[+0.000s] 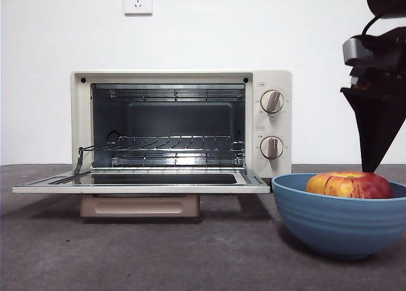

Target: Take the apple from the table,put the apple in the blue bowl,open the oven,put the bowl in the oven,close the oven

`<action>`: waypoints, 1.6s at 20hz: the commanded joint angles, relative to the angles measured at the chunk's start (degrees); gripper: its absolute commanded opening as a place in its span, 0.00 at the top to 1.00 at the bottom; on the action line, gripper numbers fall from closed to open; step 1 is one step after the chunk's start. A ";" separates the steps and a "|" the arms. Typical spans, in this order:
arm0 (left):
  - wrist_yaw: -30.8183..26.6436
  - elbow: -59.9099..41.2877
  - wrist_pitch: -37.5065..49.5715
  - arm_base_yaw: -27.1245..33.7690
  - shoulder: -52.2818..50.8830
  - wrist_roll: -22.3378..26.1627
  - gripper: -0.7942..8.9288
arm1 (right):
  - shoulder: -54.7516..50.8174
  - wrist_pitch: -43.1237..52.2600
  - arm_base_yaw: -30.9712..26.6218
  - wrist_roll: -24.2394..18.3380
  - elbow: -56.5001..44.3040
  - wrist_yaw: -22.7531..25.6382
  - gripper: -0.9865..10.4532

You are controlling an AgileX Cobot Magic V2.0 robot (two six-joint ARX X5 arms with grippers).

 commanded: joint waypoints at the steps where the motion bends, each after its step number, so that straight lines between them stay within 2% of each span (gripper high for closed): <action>1: -0.02 -4.17 0.09 0.04 -4.92 -2.93 0.91 | 1.53 2.14 0.00 -1.22 0.13 -0.26 0.56; 5: -0.02 -11.74 -0.70 0.04 -13.86 -7.19 0.91 | 4.44 4.00 0.00 -1.95 0.07 -2.89 0.66; 9: -0.07 -13.66 -2.64 0.04 -19.19 -8.98 0.91 | 8.15 5.97 0.09 -2.08 0.07 -5.20 0.72; 13: -0.07 -13.66 -3.02 0.04 -20.44 -9.68 0.91 | 8.15 6.99 0.22 -2.16 0.07 -7.28 0.87; 15: -0.07 -13.66 -3.02 0.04 -20.44 -9.66 0.91 | 8.15 6.64 0.24 -2.12 0.07 -7.69 0.91; 18: -0.11 -13.66 -2.86 0.04 -20.41 -9.57 0.91 | 8.00 6.80 0.24 -1.70 0.07 -9.16 0.91; 21: -0.11 -13.66 -2.82 0.04 -20.33 -9.20 0.91 | 6.43 8.02 1.01 0.48 0.48 -11.76 0.91; 25: -0.11 -13.73 -1.57 0.04 -20.33 -9.16 0.91 | 3.72 7.87 5.42 4.70 4.68 -11.98 0.91; 29: -0.11 -13.75 -1.33 0.04 -20.26 -8.48 0.91 | 4.07 8.83 10.45 9.22 10.91 -10.56 0.91; 32: -0.11 -13.75 -1.33 0.04 -20.26 -8.07 0.91 | 7.08 10.82 12.90 13.09 15.74 -6.93 0.91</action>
